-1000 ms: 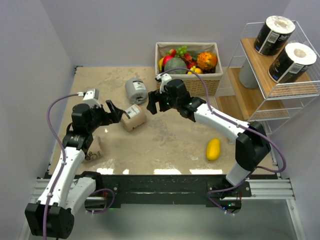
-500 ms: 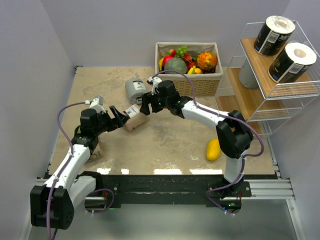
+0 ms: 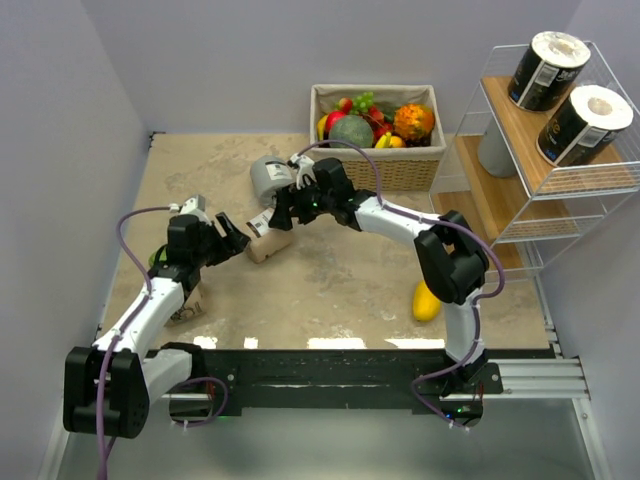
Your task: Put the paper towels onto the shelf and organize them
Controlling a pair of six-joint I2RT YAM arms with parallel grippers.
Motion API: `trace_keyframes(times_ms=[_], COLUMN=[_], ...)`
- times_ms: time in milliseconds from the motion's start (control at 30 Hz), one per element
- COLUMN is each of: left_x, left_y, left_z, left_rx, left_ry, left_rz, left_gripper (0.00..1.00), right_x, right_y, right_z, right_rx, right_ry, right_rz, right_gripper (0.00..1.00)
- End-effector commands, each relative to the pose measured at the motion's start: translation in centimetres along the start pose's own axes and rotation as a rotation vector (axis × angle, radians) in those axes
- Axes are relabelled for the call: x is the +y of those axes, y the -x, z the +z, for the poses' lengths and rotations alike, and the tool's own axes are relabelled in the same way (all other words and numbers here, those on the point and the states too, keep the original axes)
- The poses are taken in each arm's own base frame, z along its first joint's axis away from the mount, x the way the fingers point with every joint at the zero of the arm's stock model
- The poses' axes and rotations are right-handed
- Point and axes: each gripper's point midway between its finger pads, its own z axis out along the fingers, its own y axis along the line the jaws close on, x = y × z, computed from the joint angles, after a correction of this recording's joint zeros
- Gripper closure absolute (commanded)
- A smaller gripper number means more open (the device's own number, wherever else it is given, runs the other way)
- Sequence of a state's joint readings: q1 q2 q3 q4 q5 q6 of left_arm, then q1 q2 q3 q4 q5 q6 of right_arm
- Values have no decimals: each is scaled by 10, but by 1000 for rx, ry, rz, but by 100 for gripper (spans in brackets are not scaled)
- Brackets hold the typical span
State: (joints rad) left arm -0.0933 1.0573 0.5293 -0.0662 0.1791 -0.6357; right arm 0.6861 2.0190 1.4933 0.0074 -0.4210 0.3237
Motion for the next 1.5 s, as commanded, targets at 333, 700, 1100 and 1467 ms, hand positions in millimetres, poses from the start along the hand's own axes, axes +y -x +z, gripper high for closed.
trace_keyframes(times_ms=[333,700,1100,1467], left_x=[7,18,-12,-34], left_y=[22,14,58,135], left_z=[5,10,-22,-58], left_rx=[-54,-22,-117,-284], left_ry=[88,139,112,177], left_rz=[-3,-14,-9,161], left_gripper=[26,28,28,24], right_x=[25,36,34,-8], right_y=[15,7,4,4], right_z=[15,21,12,-32], right_rx=[-36,-39,-73,-57], right_ry=[266,389,366,-33], right_rz=[54,75,53,-73], right_gripper=[13,23,57,63])
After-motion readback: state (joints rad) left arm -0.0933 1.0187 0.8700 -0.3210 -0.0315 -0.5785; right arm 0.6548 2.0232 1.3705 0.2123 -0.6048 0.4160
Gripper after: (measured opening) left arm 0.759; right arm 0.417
